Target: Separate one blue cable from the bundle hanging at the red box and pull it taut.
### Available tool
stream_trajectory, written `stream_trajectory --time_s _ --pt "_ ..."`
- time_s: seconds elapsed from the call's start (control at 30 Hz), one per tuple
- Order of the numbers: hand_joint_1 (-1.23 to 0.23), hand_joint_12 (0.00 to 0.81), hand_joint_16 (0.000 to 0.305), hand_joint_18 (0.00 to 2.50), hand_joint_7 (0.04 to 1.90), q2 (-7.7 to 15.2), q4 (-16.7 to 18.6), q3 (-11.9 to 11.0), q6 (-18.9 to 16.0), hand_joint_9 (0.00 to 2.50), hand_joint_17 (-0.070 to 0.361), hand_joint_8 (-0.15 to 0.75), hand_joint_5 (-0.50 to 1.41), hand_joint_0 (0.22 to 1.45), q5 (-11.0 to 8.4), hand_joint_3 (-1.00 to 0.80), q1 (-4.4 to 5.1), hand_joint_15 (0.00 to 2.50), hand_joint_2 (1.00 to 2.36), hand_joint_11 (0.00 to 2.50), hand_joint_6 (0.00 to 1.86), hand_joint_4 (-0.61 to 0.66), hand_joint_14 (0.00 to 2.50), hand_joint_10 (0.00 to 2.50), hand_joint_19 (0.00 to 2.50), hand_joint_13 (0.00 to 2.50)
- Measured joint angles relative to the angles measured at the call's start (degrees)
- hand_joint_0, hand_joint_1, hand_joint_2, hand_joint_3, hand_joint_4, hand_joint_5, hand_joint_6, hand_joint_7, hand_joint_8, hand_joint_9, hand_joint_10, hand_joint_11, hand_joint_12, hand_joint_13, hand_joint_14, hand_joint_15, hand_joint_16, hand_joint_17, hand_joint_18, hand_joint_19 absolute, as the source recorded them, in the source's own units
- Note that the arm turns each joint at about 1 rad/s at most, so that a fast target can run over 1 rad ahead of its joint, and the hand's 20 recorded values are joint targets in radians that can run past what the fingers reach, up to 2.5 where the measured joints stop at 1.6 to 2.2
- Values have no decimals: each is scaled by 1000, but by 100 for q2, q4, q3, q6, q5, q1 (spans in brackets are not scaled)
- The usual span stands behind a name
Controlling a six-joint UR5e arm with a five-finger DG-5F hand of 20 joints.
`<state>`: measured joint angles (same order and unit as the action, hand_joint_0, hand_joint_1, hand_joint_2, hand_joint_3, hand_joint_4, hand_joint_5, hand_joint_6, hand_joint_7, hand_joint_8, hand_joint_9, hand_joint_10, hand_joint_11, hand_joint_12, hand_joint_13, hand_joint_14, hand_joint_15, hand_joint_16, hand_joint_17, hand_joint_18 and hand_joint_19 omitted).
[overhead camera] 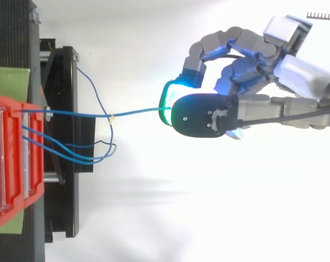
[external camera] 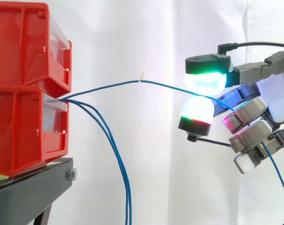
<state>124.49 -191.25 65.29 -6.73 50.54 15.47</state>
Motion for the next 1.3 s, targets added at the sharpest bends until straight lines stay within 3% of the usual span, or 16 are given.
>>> stream_trajectory --time_s 0.33,0.77,1.0,1.3 --pt "-729 315 47 721 1222 0 6 0 -13 961 105 204 -180 657 0 -10 0 1636 1028 1541 941 -312 149 757 800 1130" --pt "-727 319 46 712 1201 68 72 52 -256 985 103 204 -183 664 46 -22 -1 1661 1026 1552 946 -289 71 725 802 1135" --pt "-725 316 46 710 1196 86 667 398 -283 988 103 211 -183 665 111 -21 -2 1669 1027 1573 946 -272 52 717 802 1135" --pt "-724 316 46 704 1195 86 1169 473 -127 993 103 209 -183 666 139 -20 0 1675 1026 1576 946 -270 29 709 803 1135"
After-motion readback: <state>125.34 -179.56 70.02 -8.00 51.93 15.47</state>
